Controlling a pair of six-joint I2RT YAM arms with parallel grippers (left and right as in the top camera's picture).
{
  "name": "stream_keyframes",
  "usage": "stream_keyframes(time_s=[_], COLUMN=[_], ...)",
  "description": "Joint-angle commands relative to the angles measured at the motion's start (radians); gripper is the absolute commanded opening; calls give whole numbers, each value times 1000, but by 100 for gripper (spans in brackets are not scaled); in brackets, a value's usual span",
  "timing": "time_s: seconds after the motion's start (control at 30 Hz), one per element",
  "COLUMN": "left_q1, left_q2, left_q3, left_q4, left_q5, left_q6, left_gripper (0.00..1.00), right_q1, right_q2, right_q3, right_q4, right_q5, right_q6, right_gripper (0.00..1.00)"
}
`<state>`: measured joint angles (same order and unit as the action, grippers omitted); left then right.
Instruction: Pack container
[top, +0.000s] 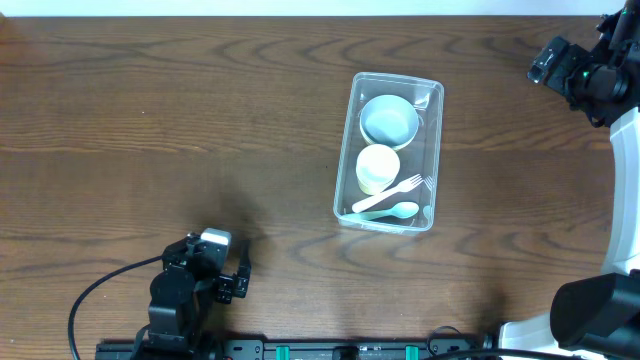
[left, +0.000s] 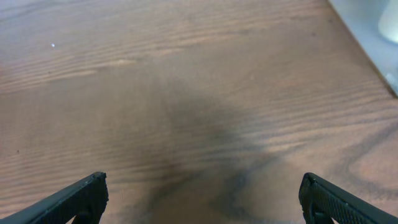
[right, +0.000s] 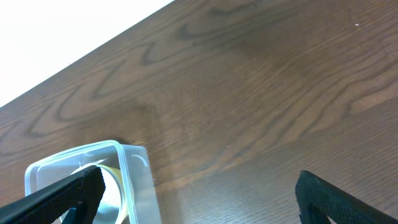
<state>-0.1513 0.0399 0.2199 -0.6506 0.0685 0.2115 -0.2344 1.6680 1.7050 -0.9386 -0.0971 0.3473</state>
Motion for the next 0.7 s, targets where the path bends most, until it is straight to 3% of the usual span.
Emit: stream_keyframes(time_s=[0.0,0.67], left_q1=[6,6], left_q2=[-29,-36], left_q3=[-4,-6], left_q4=[1,1], left_q5=[3,3], left_q6=[-7,-7], left_gripper=[98,98], right_q1=[-9,-10], right_q2=[-1,-1], right_q3=[0,0], right_q4=[0,0], right_q5=[3,3], right_q6=[-5,-4], right_gripper=[99,99])
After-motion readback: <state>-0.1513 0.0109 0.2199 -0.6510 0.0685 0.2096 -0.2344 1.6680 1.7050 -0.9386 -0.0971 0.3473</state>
